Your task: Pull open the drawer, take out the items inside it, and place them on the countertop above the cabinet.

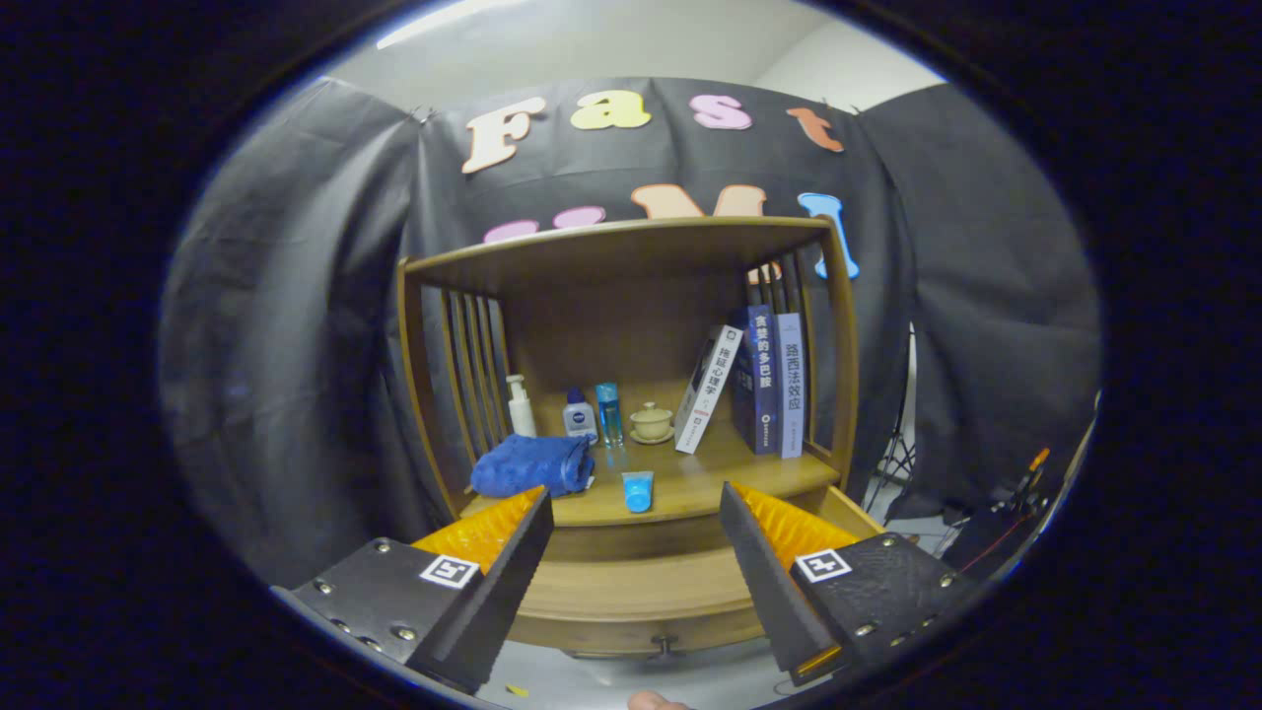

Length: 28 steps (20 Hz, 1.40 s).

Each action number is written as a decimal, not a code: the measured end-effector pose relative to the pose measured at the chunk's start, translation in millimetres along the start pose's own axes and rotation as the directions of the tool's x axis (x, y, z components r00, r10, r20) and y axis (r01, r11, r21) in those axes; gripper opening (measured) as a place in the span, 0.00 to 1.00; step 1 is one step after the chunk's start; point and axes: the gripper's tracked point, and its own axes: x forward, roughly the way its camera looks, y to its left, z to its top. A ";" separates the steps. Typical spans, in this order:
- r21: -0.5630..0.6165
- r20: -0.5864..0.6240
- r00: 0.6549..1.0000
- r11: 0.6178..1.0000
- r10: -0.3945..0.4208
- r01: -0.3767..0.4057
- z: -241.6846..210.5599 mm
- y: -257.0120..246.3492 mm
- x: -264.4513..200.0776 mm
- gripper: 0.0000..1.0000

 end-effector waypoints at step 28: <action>-0.137 -0.104 0.995 0.991 -0.002 -0.012 -228.6 -20.9 66.6 0.99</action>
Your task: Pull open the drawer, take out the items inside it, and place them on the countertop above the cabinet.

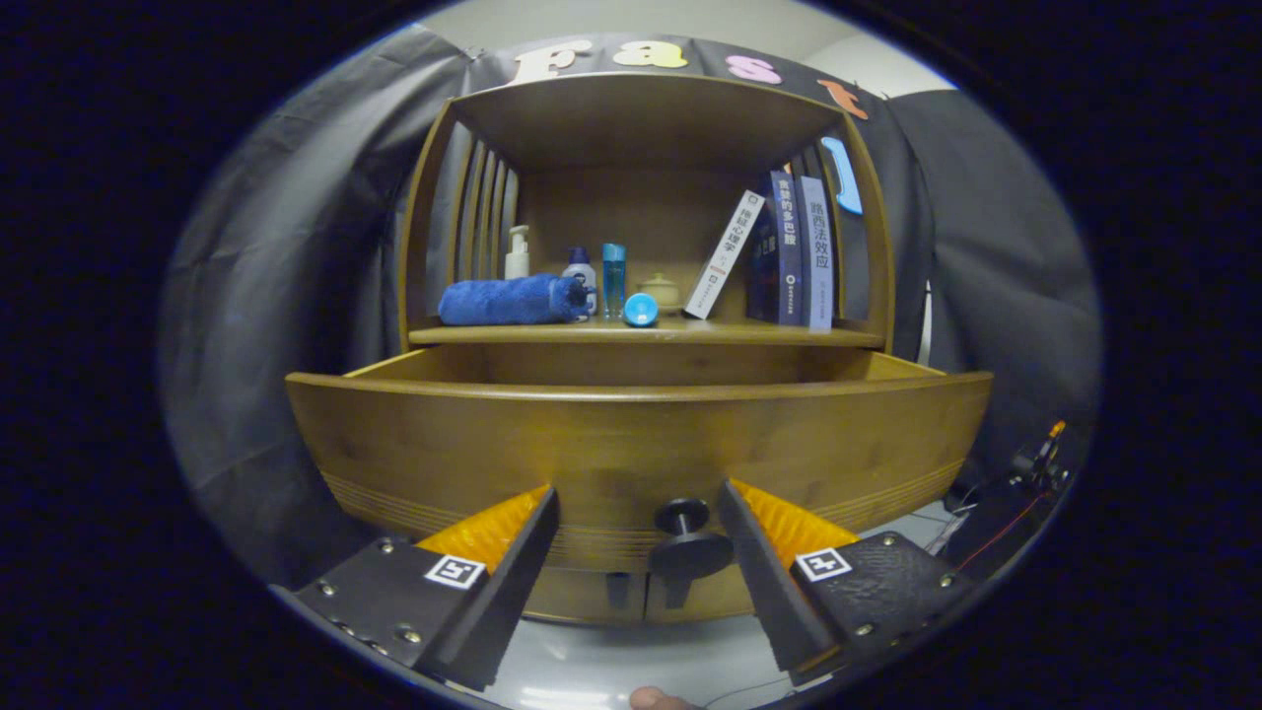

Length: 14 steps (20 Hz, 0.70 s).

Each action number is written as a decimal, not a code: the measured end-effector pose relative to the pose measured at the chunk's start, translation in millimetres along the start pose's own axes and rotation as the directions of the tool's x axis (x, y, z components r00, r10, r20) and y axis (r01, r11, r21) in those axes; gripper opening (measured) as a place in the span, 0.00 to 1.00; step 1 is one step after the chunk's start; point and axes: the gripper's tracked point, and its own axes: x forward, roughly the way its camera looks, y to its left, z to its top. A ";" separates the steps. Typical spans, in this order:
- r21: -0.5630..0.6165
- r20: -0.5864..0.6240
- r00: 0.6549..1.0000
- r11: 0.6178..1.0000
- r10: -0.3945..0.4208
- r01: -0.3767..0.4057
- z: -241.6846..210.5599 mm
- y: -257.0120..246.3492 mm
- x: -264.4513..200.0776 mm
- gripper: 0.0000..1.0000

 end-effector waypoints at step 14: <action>0.004 0.097 0.995 1.000 -0.023 0.023 14.4 9.1 94.7 0.99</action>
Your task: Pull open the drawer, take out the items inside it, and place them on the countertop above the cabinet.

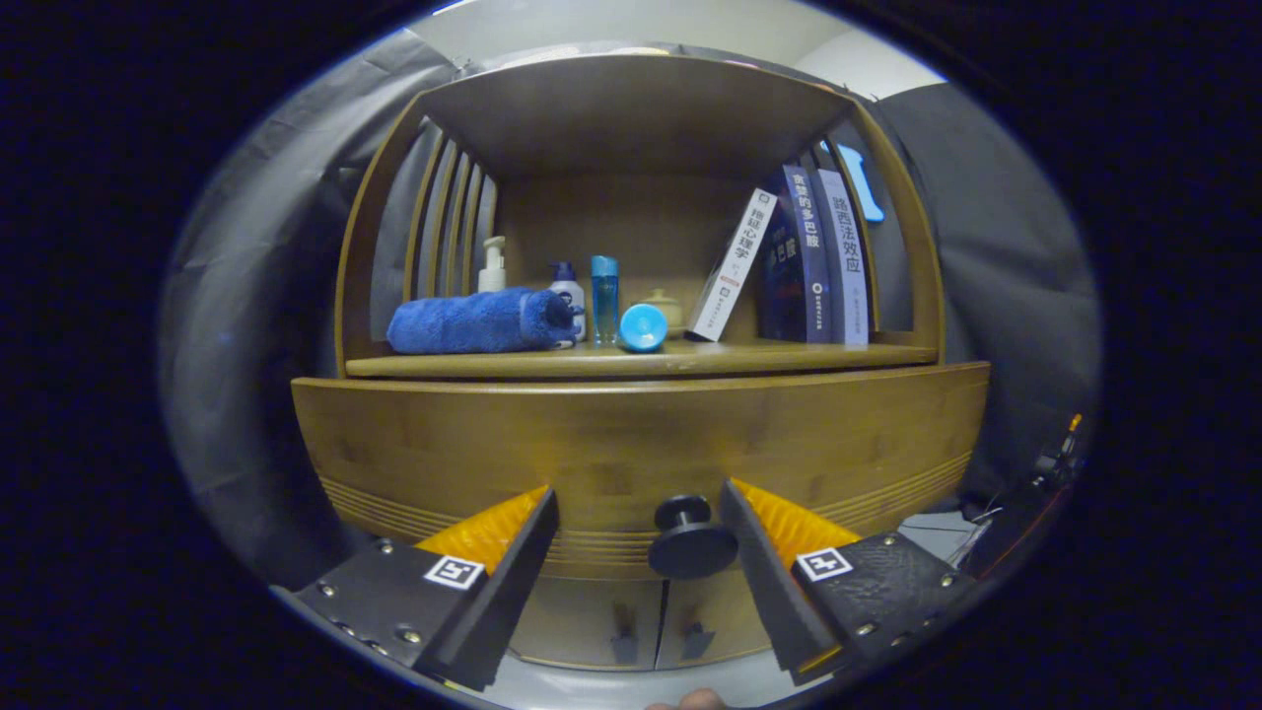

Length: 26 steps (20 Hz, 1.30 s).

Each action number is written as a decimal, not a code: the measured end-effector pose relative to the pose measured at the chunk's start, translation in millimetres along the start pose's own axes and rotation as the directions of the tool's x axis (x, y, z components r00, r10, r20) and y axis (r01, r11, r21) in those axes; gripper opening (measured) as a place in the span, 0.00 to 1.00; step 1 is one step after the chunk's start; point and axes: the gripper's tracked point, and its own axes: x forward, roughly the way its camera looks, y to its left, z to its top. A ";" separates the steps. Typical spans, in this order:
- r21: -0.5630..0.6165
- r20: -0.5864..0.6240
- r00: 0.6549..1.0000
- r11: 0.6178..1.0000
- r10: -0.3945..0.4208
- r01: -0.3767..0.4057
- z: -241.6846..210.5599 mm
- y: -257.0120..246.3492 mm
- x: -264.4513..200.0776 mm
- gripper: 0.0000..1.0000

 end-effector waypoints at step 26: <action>0.058 -0.011 0.997 0.995 -0.076 0.077 65.0 -14.7 -52.0 0.99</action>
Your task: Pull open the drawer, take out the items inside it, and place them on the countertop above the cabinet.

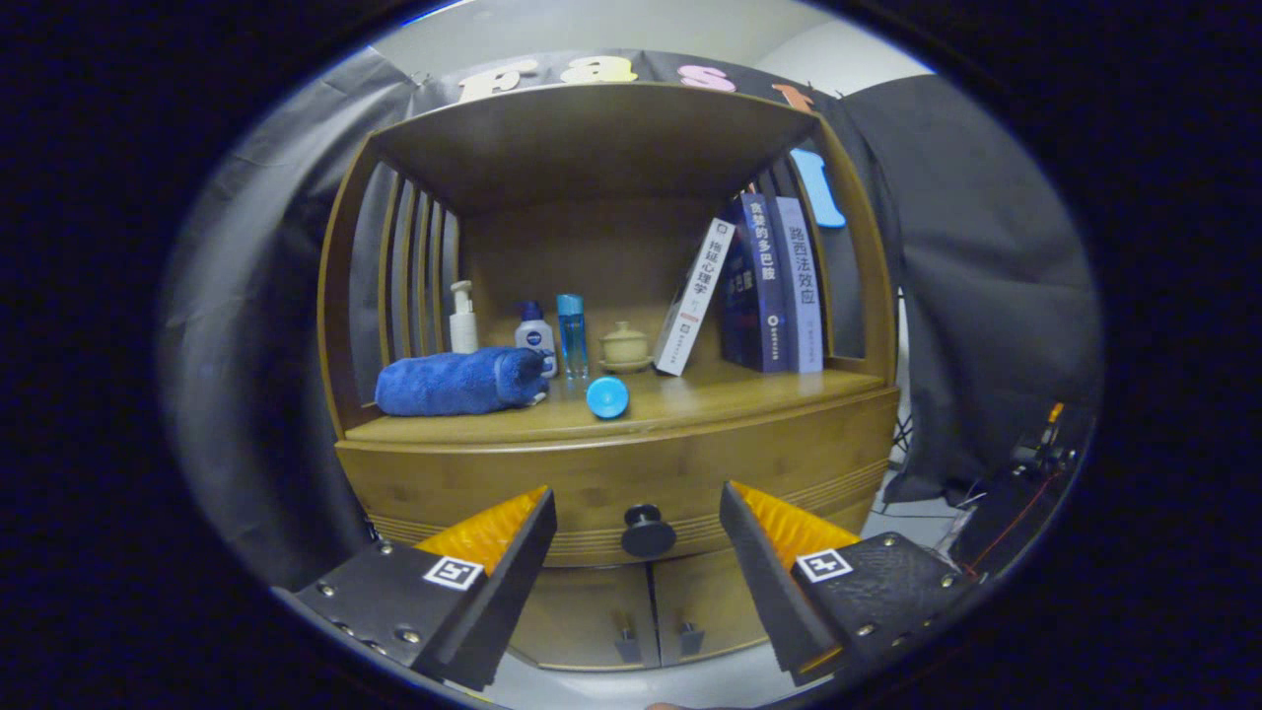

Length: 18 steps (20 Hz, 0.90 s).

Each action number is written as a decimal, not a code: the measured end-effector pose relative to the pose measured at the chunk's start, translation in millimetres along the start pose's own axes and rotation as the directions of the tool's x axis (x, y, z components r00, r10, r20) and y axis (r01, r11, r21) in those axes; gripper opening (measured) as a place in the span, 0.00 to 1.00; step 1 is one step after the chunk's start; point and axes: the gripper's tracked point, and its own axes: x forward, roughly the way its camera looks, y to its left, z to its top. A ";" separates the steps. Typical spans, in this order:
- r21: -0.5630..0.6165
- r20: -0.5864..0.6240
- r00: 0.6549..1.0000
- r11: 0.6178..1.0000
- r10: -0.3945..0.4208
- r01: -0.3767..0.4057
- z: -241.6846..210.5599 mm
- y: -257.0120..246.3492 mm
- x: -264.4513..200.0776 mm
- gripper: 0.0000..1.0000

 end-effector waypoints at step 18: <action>0.018 0.062 0.987 0.988 0.149 -0.150 176.4 15.1 -172.0 0.99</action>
